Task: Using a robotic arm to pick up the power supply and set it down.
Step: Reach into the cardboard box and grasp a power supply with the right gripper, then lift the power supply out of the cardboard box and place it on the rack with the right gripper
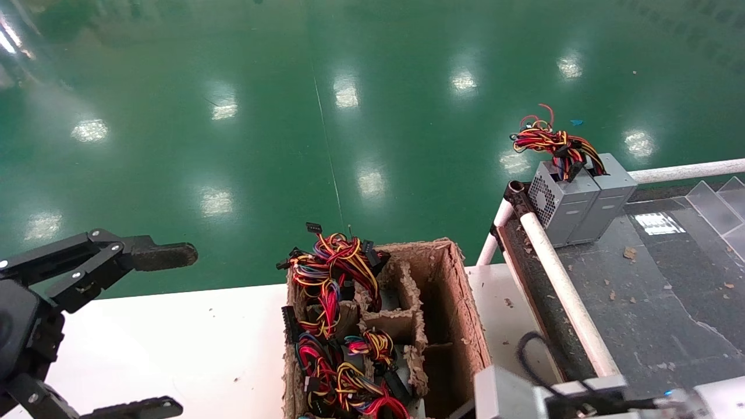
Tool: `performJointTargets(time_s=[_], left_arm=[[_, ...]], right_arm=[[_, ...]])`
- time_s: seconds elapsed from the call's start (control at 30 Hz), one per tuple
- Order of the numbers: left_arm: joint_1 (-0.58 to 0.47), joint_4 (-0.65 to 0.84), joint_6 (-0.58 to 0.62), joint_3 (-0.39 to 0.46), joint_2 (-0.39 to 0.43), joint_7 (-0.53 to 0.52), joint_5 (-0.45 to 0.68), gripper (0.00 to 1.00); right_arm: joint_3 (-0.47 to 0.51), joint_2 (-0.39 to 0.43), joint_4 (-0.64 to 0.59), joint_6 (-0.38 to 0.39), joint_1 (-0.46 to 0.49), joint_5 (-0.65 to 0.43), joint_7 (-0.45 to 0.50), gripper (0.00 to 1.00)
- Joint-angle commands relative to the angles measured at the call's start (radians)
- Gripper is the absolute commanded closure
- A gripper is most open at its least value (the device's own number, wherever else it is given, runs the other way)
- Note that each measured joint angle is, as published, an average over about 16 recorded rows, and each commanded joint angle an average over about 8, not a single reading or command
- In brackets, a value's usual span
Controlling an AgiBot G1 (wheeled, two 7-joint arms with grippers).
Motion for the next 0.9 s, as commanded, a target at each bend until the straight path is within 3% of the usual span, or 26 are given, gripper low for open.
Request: performJointTargets(time_s=[0.03,0.57,0.7,0.9], left_arm=[[0.0,0.0,0.0,0.0,0.0,0.0,0.0,0.0],[-0.001,0.0,0.0,0.002,-0.001,0.001,-0.001,0.0],[-0.001,0.0,-0.001,0.002,-0.001,0.001,-0.001,0.0],[-0.001,0.0,-0.001,0.003,-0.001,0.001,-0.002,0.0]], right_arm=[[0.017,0.012,0.006,0.006,-0.004,0.025,-0.01,1.0],[0.253,0.119,0.004,0.085,0.047,0.308,-0.129,1.0],[0.293,0.137,-0.011,0.125,0.095,0.311,-0.148,1.0],[0.312,0.14,-0.069,0.221,0.189,0.22,-0.183,1.0]])
